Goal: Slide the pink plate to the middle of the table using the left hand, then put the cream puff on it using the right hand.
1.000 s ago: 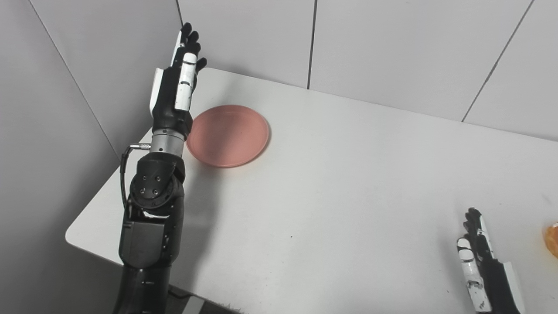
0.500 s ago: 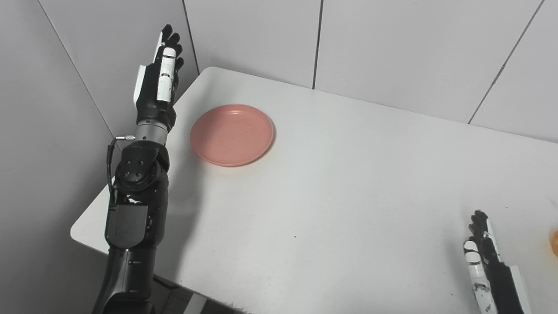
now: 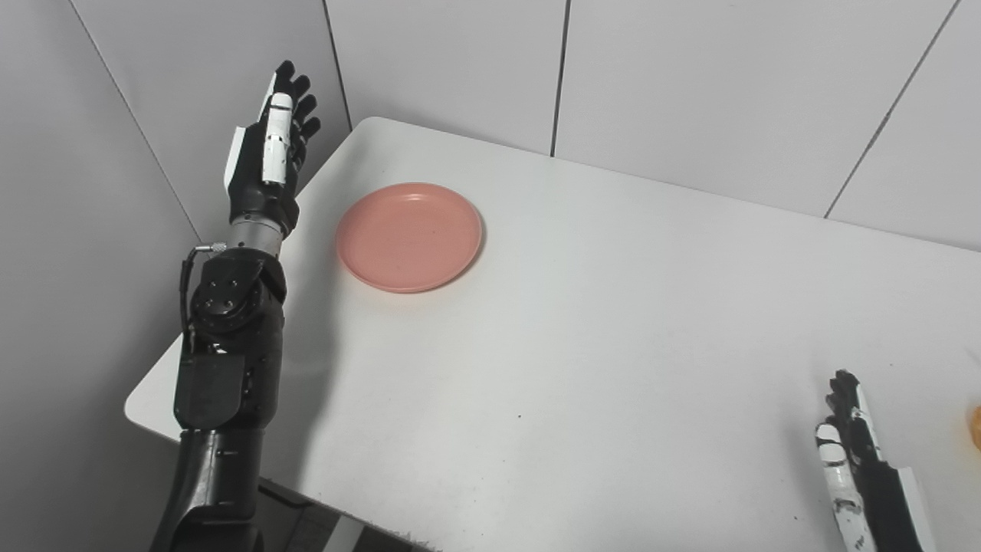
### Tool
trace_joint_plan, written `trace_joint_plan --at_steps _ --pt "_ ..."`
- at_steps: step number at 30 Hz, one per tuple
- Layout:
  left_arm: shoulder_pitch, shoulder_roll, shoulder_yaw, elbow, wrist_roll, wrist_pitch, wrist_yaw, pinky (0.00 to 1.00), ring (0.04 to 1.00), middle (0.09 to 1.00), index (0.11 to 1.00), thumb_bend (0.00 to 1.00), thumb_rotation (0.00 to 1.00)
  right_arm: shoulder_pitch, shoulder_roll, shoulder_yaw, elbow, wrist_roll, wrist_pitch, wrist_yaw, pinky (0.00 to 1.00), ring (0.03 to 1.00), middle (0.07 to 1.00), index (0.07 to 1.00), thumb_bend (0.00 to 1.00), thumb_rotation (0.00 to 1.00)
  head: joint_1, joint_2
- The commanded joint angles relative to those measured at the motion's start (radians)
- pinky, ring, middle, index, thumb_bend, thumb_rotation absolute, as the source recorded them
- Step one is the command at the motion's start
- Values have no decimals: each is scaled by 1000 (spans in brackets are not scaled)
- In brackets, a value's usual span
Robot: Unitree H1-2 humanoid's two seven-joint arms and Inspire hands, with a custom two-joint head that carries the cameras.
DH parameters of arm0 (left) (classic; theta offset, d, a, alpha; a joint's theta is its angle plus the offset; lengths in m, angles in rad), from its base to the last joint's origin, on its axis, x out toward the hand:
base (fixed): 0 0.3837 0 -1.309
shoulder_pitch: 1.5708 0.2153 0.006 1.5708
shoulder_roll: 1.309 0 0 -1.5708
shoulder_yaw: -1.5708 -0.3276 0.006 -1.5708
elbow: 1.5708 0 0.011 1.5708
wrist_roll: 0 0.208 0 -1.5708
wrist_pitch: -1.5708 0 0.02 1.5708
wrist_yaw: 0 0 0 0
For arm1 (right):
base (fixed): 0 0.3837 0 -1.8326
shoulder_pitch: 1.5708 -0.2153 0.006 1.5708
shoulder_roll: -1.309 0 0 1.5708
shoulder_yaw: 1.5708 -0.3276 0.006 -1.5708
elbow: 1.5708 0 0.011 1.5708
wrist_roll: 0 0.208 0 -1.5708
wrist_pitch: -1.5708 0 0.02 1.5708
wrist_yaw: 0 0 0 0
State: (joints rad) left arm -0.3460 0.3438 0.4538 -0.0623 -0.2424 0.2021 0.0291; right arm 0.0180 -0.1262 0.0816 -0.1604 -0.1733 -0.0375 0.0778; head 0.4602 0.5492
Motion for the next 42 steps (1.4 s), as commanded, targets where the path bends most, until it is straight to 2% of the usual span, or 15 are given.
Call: trace_joint_plan --at_steps 1,8,18,26,32,42 --pt "-29 25 10 -2 -19 -39 3 947 955 959 942 414 1000 -1 -8 -8 -34 3 14 2 1000 1000 1000 1000 55 1000 0 2" --pt "-27 31 16 31 -48 -30 0 972 971 969 948 397 1000 0 -8 -9 -38 -3 6 -3 1000 1000 1000 1000 38 1000 2 9" --pt "-33 42 28 113 -71 -25 5 989 963 967 959 393 1000 -1 -13 -13 -34 -1 5 -1 1000 1000 1000 1000 67 1000 7 16" --pt "-41 49 32 228 -76 -71 -5 980 978 967 935 382 1000 -1 -14 -15 -37 0 10 -1 1000 1000 1000 1000 46 1000 10 24" --pt "-47 59 21 302 -68 -120 -12 964 962 956 922 372 1000 0 -13 -14 -47 -7 25 -1 1000 1000 1000 1000 70 1000 9 26" --pt "-60 60 15 420 -101 -135 -41 968 953 952 945 377 1000 3 -14 -14 -58 -12 28 0 1000 1000 1000 1000 77 1000 7 36"
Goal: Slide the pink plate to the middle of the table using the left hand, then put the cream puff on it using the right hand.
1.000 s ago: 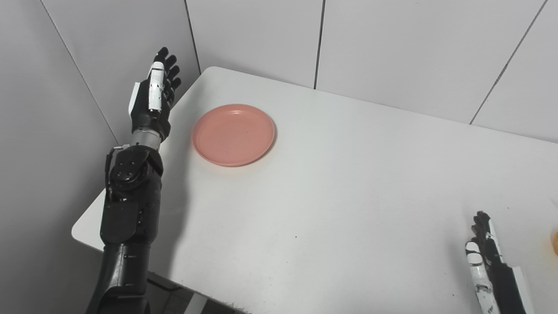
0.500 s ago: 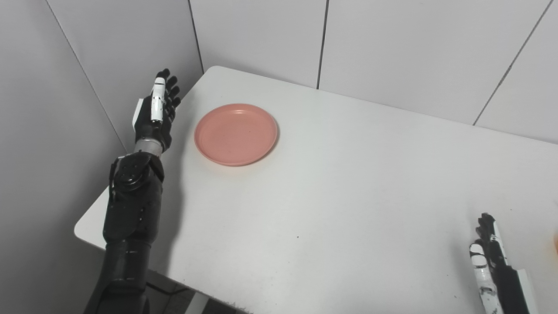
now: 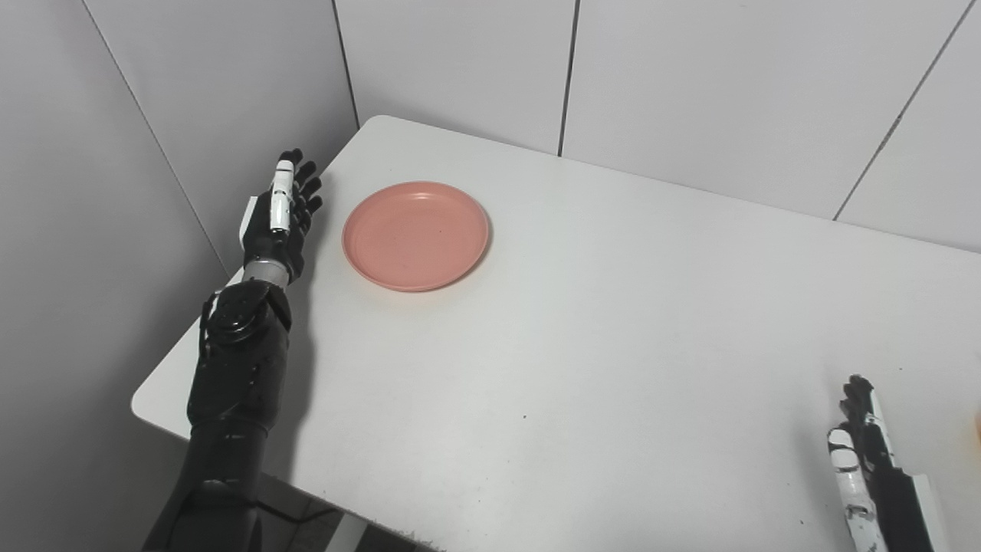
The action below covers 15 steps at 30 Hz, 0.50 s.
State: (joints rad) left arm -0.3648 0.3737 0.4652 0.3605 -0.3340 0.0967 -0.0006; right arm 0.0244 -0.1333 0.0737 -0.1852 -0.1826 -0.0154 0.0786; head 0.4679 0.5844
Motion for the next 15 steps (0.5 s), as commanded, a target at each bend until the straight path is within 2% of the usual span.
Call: trace_joint_plan --at_steps 1,8,15 --pt "-44 27 4 7 -13 -31 -11 968 952 951 942 378 1000 -3 -7 -6 -35 -4 7 -1 1000 1000 1000 1000 70 1000 -1 2" --pt "-55 28 -17 105 -21 -68 -43 955 949 943 925 404 1000 -3 -5 -4 -37 3 7 0 1000 1000 1000 1000 65 1000 -2 8" --pt "-60 6 -47 119 -19 -81 -49 925 921 918 906 448 1000 -2 -8 -1 -43 0 13 4 1000 1000 1000 1000 74 1000 -8 15"
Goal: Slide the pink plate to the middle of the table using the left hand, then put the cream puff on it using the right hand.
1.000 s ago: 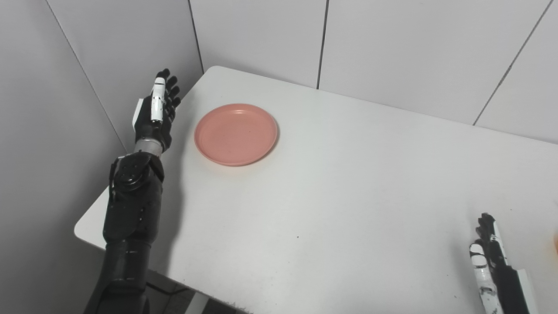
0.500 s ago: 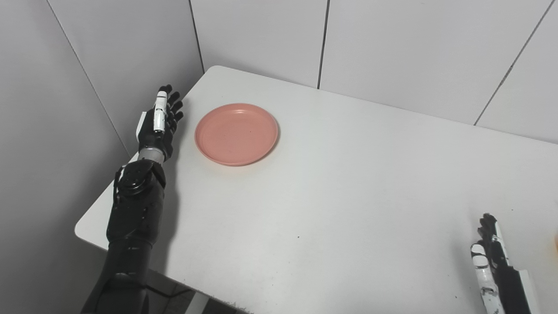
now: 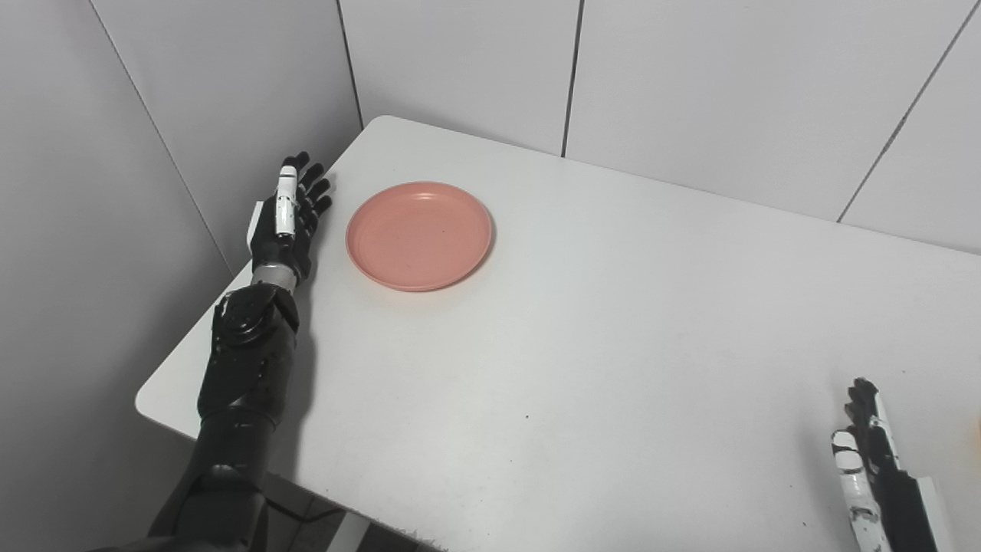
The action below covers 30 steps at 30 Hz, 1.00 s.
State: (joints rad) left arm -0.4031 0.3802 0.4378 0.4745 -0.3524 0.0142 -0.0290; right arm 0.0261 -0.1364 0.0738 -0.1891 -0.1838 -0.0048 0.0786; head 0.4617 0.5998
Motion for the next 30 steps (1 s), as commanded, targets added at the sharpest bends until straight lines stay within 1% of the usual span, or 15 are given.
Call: trace_joint_plan --at_steps 1,3,5,9,12,15,21,22,30 --pt "-22 -5 -21 2 -6 7 -21 924 921 916 905 450 1000 -3 -4 0 -43 -2 8 3 1000 1000 1000 1000 81 1000 -4 2" --pt "-24 -13 -24 -1 -13 17 -17 917 913 911 903 458 1000 -1 -2 1 -49 -5 10 2 1000 1000 1000 1000 77 1000 -8 5" --pt "-28 -20 -29 2 -13 21 -10 904 903 904 902 434 1000 -1 -1 2 -53 -7 10 0 1000 1000 1000 1000 57 1000 -9 8" --pt "-25 -42 -47 -29 -16 47 7 894 890 894 892 404 1000 0 -1 5 -59 -18 15 -3 1000 1000 1000 1000 86 1000 -12 14" --pt "-24 -57 -56 -55 -25 76 11 896 897 895 895 397 1000 0 0 5 -62 -15 21 0 1000 1000 1000 1000 82 1000 -14 16" --pt "-25 -80 -68 -75 -25 90 10 906 901 898 892 379 1000 0 2 4 -64 -11 25 2 1000 1000 1000 1000 84 1000 -19 21" --pt "-22 -102 -101 -93 -18 95 2 916 912 909 899 401 1000 1 4 9 -74 -25 36 2 1000 1000 1000 1000 93 1000 -26 24" --pt "-22 -105 -105 -94 -18 98 1 917 912 912 901 405 1000 1 5 10 -76 -26 37 2 1000 1000 1000 1000 79 1000 -26 24" --pt "-17 -123 -120 -90 -24 112 -8 906 905 913 911 395 1000 5 16 13 -82 -27 43 -1 1000 1000 1000 1000 70 1000 -49 32"
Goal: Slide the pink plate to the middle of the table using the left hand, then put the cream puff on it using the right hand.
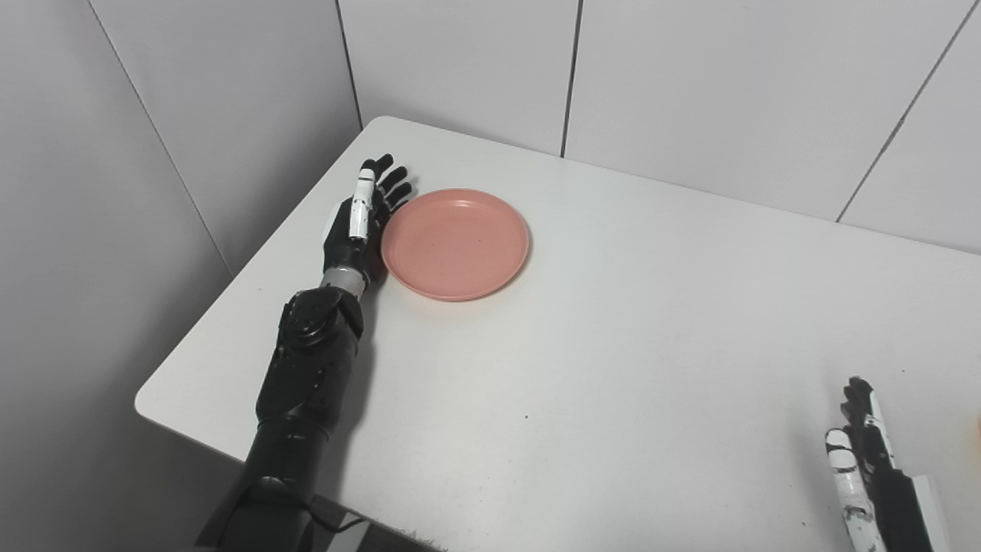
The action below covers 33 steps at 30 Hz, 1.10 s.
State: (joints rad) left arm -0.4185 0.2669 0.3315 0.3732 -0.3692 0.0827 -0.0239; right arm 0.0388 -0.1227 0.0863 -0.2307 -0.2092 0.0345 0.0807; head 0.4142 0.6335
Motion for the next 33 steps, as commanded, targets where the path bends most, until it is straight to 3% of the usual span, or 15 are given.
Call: trace_joint_plan --at_steps 1,12,24,33 --pt "-1 -13 -16 11 -8 42 -17 904 903 912 911 395 1000 -8 1 0 -35 1 -1 -2 1000 1000 1000 1000 73 1000 -5 0" --pt "4 -60 -35 -29 -45 88 -45 901 899 906 905 392 1000 -5 14 1 -11 4 -19 -11 1000 1000 1000 1000 104 1000 -42 7" --pt "3 -108 -134 -46 -1 112 -44 877 890 894 892 404 1000 -3 35 11 -1 12 -18 -10 1000 1000 1000 1000 164 1000 -117 33" --pt "9 -150 -173 -75 2 126 -72 885 892 893 894 419 1000 5 50 25 -20 -23 5 -27 1000 1000 1000 1000 228 1000 -200 58"
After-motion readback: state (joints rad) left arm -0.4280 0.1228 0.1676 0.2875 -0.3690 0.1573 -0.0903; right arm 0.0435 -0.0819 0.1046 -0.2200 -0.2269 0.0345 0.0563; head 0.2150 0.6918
